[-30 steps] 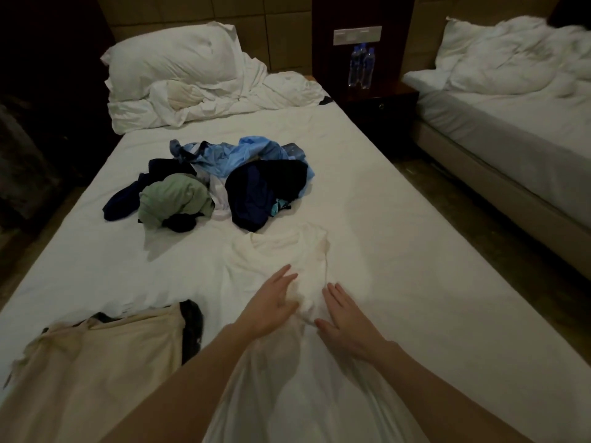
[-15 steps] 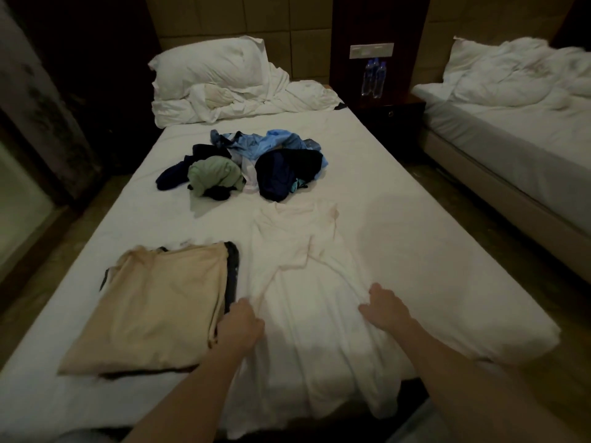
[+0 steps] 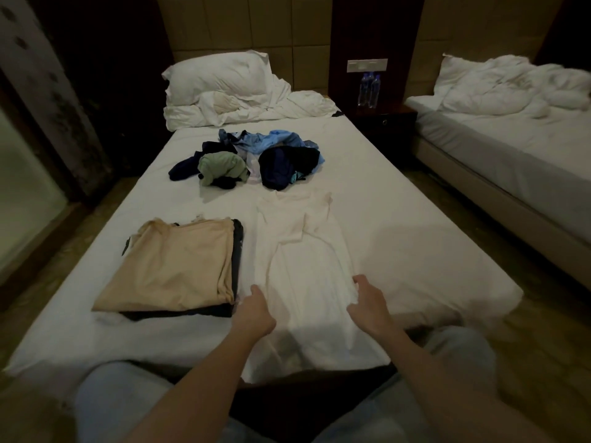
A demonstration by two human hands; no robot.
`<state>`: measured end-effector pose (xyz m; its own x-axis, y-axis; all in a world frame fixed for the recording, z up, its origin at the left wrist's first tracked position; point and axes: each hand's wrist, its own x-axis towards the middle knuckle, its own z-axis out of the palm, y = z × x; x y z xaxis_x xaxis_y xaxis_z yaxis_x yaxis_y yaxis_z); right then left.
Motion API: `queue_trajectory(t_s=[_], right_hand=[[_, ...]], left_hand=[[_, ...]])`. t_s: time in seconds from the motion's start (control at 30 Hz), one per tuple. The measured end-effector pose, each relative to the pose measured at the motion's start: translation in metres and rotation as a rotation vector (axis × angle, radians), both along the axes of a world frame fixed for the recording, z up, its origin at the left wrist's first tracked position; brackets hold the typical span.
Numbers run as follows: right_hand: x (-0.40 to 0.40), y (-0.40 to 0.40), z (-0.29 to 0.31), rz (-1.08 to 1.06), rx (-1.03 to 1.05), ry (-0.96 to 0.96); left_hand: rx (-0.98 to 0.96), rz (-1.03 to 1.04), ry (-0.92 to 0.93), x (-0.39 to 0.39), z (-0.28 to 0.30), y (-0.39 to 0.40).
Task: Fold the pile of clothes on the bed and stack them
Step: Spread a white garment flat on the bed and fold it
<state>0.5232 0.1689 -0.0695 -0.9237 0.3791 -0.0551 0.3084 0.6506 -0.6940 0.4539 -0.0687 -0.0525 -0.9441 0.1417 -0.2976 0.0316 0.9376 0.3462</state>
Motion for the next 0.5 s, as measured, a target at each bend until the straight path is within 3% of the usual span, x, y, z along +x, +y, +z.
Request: queue_trajectory(t_s=[0.1,0.17,0.23,0.37,0.5], right_hand=[[0.000,-0.027,0.003,0.062,-0.226,0.053],[0.005,-0.034,-0.001,0.187,-0.247,0.029],[0.012,-0.029,-0.008,0.429,0.093,-0.028],[0.020,-0.007,-0.028,0.818,0.749,-0.128],[0.017,0.002,-0.051,0.916,1.099,-0.068]], left_hand=[[0.455,0.127,-0.231,0.010,0.011,0.016],[0.530,0.088,-0.182,0.016,0.013,0.015],[0.310,-0.193,0.051,0.012,0.004,0.002],[-0.182,-0.914,0.230,0.002,-0.030,-0.026],[-0.443,-1.074,0.345,0.006,-0.046,-0.025]])
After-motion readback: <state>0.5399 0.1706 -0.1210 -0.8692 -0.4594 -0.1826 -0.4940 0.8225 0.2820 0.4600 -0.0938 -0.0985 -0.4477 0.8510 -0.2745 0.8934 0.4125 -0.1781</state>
